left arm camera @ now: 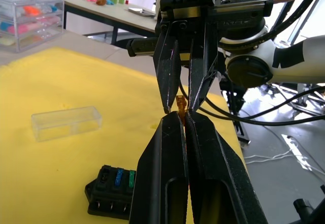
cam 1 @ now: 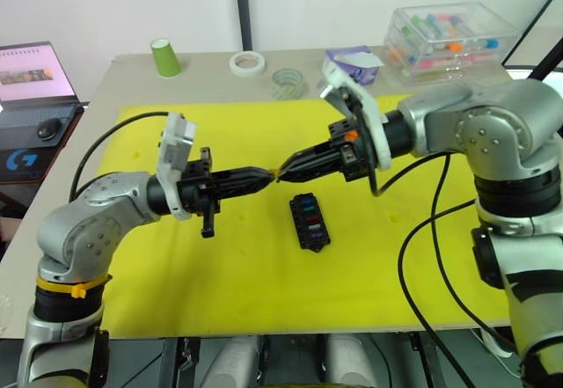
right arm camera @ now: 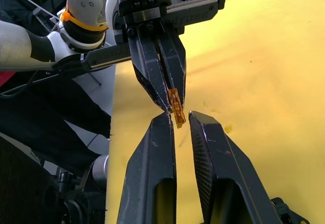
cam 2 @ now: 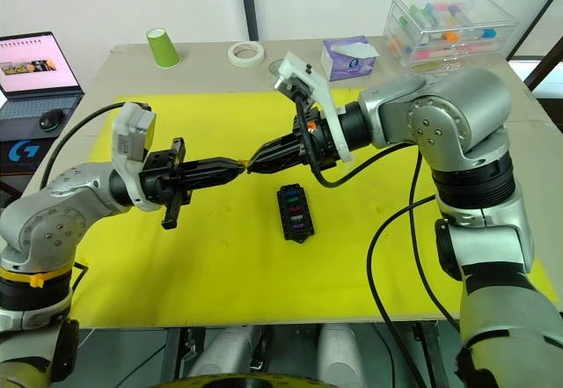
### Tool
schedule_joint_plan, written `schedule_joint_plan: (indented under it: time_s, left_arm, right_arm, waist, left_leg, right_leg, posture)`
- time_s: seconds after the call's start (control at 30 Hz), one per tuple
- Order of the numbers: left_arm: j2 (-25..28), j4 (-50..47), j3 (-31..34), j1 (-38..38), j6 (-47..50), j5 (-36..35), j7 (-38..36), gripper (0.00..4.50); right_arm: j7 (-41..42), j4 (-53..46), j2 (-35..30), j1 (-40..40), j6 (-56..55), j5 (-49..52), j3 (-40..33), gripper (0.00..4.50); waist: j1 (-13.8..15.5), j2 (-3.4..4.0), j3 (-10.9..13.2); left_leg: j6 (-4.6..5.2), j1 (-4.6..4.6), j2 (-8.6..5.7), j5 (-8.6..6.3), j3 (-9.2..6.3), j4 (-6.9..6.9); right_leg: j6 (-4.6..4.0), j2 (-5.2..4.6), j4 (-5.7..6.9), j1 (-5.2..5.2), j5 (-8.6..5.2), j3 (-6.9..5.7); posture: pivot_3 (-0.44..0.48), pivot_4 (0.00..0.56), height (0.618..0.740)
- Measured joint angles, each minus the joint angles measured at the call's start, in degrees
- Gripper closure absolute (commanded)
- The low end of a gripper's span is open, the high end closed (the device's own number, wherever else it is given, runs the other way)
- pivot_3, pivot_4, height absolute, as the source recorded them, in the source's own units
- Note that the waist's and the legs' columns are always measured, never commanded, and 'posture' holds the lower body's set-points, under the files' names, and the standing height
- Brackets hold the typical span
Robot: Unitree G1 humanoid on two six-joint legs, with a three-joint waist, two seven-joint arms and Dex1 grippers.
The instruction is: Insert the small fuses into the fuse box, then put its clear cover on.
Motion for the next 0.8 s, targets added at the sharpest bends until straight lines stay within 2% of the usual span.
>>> schedule_joint_plan:
  time_s: [0.07, 0.17, 0.5, 0.63, 0.7, 0.8]
  left_arm:
    - [0.05, 0.0, -0.01, 0.0, -0.05, 0.0, 0.0, 4.5]
    - [0.24, 0.0, -0.06, 0.01, -0.18, 0.05, 0.0, 4.5]
    - [0.42, 0.02, -0.22, 0.01, -0.5, 0.39, -0.01, 4.5]
    - [2.65, 0.07, -2.95, -0.65, -1.02, 3.37, 0.1, 4.5]
    - [4.2, 0.28, -5.88, -1.47, -1.62, 6.94, 0.35, 4.0]
    - [5.57, 2.19, -10.69, 0.18, -3.13, 13.21, 0.75, 3.08]
  right_arm:
    - [0.05, 0.0, -0.03, 0.0, -0.11, 0.0, 0.01, 3.97]
    - [0.17, -0.01, -0.11, 0.0, -0.22, 0.0, 0.04, 4.48]
    - [0.57, -0.05, -0.2, 0.0, -0.54, -0.02, 0.23, 4.48]
    - [0.63, -0.05, -0.94, 0.02, -1.58, -1.3, 2.56, 4.48]
    - [1.99, -0.16, -2.35, 0.15, -5.78, -3.7, 4.9, 4.5]
    - [5.38, 0.36, -4.81, 1.8, -21.13, -11.9, 7.33, 4.5]
  waist:
    - [0.0, 0.0, 0.0]
    - [0.0, 0.0, 0.0]
    - [0.0, 0.0, 0.0]
    - [0.02, 0.0, 0.0]
    - [0.07, 0.0, 0.0]
    - [-0.02, 0.0, 0.0]
  left_leg:
    - [0.0, 0.0, 0.0, 0.0, 0.0, 0.0]
    - [0.0, 0.0, 0.0, 0.0, 0.0, 0.0]
    - [0.0, 0.0, 0.0, 0.0, 0.0, 0.0]
    - [0.0, 0.0, 0.0, 0.0, 0.0, 0.0]
    - [0.0, 0.0, 0.0, 0.0, 0.0, -0.01]
    - [0.0, 0.0, -0.01, 0.0, 0.02, -0.02]
  right_leg:
    - [0.0, 0.0, 0.0, 0.0, 0.0, 0.0]
    - [0.0, 0.0, 0.0, 0.0, 0.0, 0.0]
    - [0.0, 0.0, 0.0, 0.0, 0.0, 0.0]
    - [0.0, 0.0, 0.0, 0.0, 0.0, 0.0]
    - [0.0, 0.0, -0.01, 0.0, 0.0, 0.0]
    - [0.0, 0.01, 0.0, -0.02, 0.0, 0.0]
  posture:
    - [0.0, 0.15, 0.74]
    - [0.0, 0.15, 0.74]
    - [0.0, 0.15, 0.74]
    - [0.0, 0.15, 0.74]
    - [0.0, 0.15, 0.74]
    - [0.0, 0.15, 0.74]
